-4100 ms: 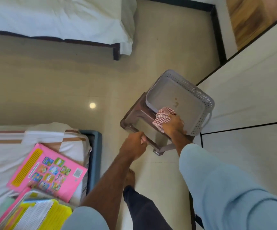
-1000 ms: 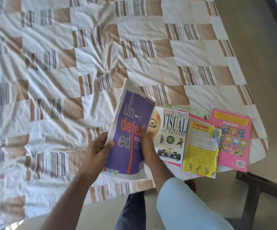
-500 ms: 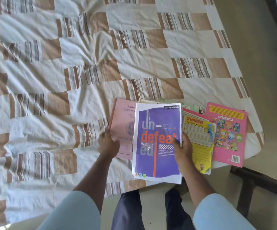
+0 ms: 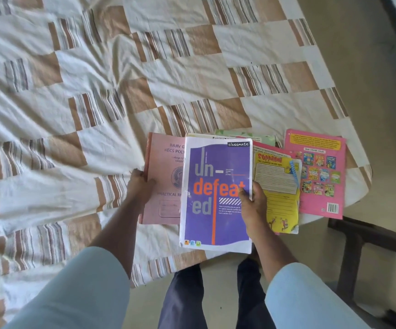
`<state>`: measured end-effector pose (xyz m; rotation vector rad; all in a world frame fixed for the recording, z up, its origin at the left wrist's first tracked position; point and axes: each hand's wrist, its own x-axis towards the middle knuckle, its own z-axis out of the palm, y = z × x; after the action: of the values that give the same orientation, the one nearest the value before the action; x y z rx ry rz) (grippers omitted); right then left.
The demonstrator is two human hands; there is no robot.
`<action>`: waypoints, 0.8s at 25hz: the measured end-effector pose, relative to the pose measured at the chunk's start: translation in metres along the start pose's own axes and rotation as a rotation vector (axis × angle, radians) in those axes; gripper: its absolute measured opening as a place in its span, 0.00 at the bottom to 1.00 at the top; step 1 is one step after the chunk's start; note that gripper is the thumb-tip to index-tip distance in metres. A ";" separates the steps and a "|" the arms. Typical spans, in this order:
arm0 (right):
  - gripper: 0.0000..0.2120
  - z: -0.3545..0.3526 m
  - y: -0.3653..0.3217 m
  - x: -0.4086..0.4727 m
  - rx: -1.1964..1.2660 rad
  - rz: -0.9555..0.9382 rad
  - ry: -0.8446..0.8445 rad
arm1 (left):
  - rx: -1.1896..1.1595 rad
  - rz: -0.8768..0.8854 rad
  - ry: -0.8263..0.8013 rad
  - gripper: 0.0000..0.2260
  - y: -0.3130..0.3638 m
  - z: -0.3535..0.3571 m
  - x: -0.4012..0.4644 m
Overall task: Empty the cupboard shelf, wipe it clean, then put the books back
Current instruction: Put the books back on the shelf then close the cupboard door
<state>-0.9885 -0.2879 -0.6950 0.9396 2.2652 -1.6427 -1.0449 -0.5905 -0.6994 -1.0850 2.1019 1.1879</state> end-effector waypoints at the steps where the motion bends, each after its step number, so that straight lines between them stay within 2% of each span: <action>1: 0.11 0.000 -0.001 -0.002 0.001 0.001 -0.004 | 0.011 0.012 0.027 0.13 0.003 0.001 -0.008; 5: 0.10 0.003 -0.014 -0.010 0.051 0.041 0.025 | 0.055 0.069 0.104 0.17 0.015 -0.001 -0.040; 10: 0.13 -0.004 -0.048 -0.021 0.191 0.017 0.058 | 0.049 0.291 0.120 0.03 0.038 -0.011 -0.086; 15: 0.11 -0.039 -0.093 -0.029 0.221 -0.043 0.073 | 0.018 0.570 0.201 0.04 0.072 -0.044 -0.147; 18: 0.10 -0.073 -0.124 -0.041 0.403 -0.039 0.174 | -0.099 0.634 0.124 0.03 0.106 -0.066 -0.175; 20: 0.14 -0.102 -0.141 -0.053 0.499 -0.052 0.228 | -0.116 0.682 0.025 0.03 0.128 -0.073 -0.188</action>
<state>-1.0087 -0.2416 -0.5202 1.2349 2.0547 -2.2907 -1.0467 -0.5392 -0.4657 -0.4127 2.5397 1.6109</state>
